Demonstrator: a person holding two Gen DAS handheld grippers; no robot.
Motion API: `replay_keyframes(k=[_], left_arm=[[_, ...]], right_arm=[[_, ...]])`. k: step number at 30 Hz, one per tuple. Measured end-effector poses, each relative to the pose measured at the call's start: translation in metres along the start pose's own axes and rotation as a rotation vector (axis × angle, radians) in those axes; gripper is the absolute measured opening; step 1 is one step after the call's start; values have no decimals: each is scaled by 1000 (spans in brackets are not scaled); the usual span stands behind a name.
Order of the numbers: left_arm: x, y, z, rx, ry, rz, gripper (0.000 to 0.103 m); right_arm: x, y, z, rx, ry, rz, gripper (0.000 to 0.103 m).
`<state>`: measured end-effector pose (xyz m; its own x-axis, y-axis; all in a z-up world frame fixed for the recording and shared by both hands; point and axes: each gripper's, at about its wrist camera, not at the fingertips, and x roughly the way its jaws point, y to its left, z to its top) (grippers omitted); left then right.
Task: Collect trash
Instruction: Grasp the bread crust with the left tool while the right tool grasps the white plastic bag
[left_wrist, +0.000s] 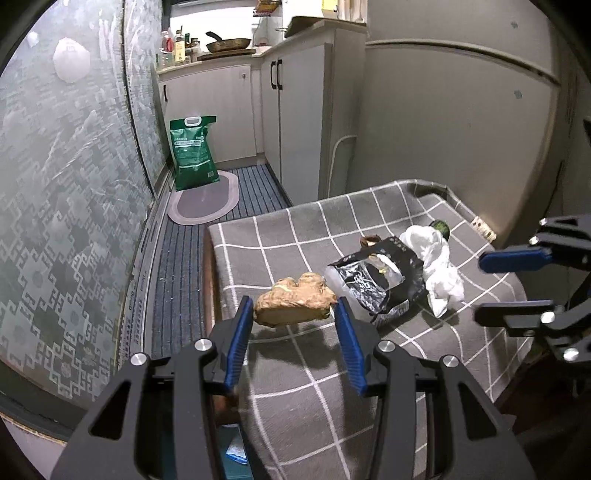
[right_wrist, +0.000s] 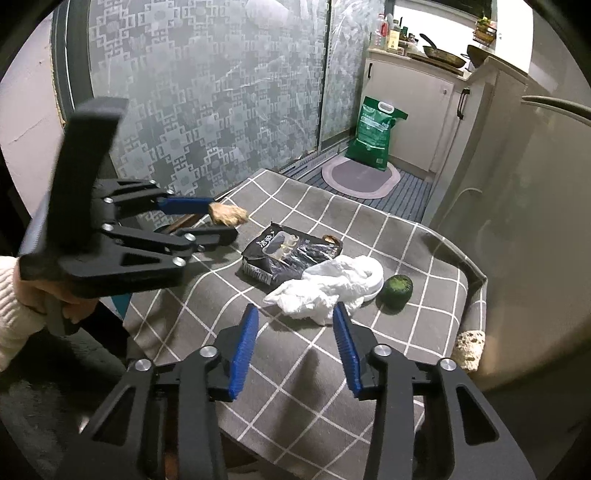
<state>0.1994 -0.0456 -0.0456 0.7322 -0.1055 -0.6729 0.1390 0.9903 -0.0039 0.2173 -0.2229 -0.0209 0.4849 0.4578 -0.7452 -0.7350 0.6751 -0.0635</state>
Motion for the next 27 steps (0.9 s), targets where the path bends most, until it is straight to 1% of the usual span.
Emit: replay_keyframes(k=[6, 10, 12, 13, 14, 17, 21, 27], left_arm=[[-17, 6, 2, -28, -30, -30, 48], [-26, 10, 2, -45, -44, -41, 48], [-29, 13, 2, -55, -49, -43, 48], [-31, 14, 2, -58, -52, -41, 48], [-33, 15, 2, -61, -54, -41, 48], [-39, 22, 1, -72, -64, -37, 48], [-49, 31, 1, -85, -83, -20, 48], [-62, 45, -3, -106, -100, -18, 48]], right_arm=[[11, 6, 4, -24, 22, -57, 35], [21, 8, 6, -21, 49, -84, 29], [28, 6, 5, -8, 73, -89, 23], [30, 5, 5, -1, 80, -92, 16], [31, 4, 6, 8, 81, -96, 5], [26, 2, 9, 30, 69, -83, 5], [6, -2, 23, 63, 9, -96, 5], [-14, 2, 37, 71, -56, -91, 5]])
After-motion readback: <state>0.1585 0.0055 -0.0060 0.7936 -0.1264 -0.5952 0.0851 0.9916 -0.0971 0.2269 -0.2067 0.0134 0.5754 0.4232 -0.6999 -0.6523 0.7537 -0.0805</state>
